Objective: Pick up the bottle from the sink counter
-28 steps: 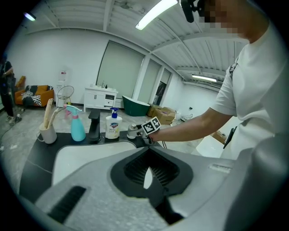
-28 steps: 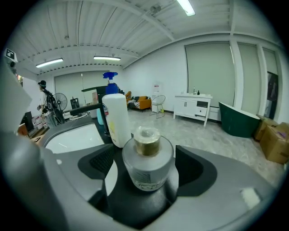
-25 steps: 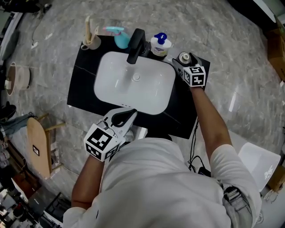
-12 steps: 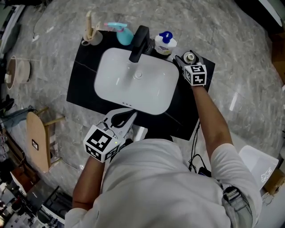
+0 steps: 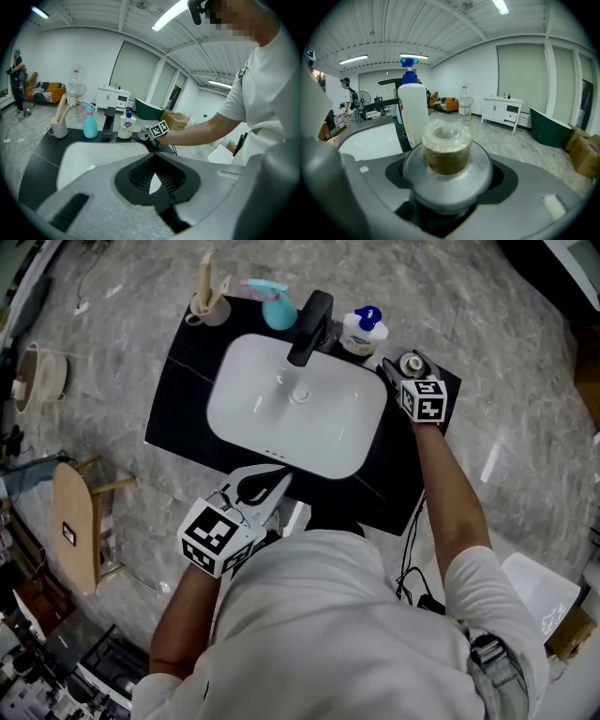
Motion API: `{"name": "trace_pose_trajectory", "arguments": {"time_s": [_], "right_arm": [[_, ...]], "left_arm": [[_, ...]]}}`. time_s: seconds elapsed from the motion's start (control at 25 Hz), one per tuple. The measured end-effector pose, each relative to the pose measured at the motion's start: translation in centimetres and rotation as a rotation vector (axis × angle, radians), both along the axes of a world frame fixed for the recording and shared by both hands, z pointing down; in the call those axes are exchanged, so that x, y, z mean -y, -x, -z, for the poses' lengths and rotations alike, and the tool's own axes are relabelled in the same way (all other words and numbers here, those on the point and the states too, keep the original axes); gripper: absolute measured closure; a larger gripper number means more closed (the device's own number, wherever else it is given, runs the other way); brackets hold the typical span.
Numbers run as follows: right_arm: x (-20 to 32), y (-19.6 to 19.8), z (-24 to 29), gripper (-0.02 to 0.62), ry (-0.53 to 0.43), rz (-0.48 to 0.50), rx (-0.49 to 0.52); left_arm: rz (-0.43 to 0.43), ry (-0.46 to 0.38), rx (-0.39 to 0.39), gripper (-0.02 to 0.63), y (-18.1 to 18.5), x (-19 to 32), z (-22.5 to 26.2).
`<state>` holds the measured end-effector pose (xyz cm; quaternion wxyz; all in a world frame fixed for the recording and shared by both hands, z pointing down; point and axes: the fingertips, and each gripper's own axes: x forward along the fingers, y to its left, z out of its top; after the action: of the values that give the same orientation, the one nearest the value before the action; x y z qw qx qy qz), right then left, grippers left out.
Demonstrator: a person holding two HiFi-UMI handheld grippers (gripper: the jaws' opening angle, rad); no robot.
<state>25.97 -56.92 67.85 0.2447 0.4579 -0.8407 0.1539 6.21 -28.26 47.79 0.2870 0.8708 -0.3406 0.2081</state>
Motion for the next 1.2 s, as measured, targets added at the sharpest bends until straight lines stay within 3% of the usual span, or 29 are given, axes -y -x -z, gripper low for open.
{"name": "trace_pose_trajectory", "arguments": {"time_s": [0.68,1.2], "right_arm": [[-6.3,0.5,6.5,0.239,-0.041,-0.056,-0.006],[-15.1,4.6,13.3,0.238,-0.066,-0.039,0.021]], "left_arm": [[-0.042,-0.077,-0.041,0.600,4.5,-4.7,2.0],[-0.092,-0.116,-0.082,0.600,8.3,-10.6,2.8]]}}
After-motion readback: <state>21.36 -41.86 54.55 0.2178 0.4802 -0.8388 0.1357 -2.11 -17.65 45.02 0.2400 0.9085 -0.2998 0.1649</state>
